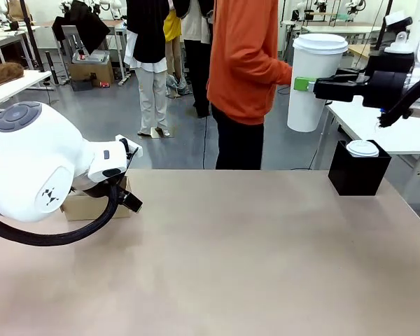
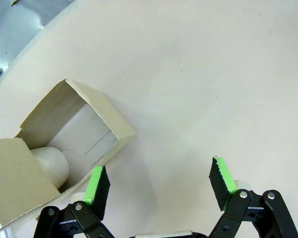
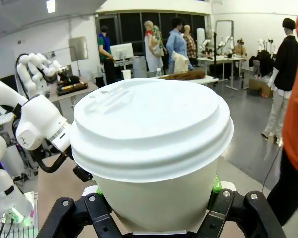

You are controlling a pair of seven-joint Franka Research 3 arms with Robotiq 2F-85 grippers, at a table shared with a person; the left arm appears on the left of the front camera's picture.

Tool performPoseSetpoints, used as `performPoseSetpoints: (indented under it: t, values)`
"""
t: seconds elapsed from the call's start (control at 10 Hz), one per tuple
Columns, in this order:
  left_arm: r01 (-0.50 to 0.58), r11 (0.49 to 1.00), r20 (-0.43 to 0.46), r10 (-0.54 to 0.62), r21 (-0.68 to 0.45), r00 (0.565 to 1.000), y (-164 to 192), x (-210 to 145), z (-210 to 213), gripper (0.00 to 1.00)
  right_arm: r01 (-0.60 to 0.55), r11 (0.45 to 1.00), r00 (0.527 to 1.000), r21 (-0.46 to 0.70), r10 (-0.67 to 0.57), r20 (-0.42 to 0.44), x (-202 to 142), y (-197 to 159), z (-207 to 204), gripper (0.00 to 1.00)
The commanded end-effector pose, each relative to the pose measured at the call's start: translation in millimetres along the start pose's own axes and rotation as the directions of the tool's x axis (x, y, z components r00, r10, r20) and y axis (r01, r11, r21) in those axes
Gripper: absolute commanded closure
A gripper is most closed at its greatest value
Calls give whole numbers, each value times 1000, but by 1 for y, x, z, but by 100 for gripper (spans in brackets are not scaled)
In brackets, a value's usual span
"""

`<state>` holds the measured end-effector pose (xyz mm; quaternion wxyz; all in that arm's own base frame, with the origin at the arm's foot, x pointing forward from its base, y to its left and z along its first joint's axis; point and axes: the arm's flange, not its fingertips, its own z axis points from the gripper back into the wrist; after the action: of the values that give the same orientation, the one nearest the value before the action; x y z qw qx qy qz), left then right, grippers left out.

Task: Pour a drink into a cup and package it in a carrier.
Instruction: Position the Cup Carrier in the center of the table.

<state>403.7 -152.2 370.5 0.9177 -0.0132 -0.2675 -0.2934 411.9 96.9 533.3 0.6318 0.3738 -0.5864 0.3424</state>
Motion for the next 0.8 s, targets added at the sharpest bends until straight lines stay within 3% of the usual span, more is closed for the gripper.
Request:
performPoseSetpoints:
  t: [0.0,0.6,0.7]
  values:
    - [-2,1000,0,2,-1,1000,1,-1,0,0,-7,1000,1000,1,7,13,5,2,-2,20]
    - [0,1000,0,0,0,1000,0,0,0,0,-7,1000,1000,1,7,13,5,2,-2,20]
    - [-76,996,-3,76,-46,997,5,4,18,0,-7,1000,1000,1,7,13,5,2,-2,20]
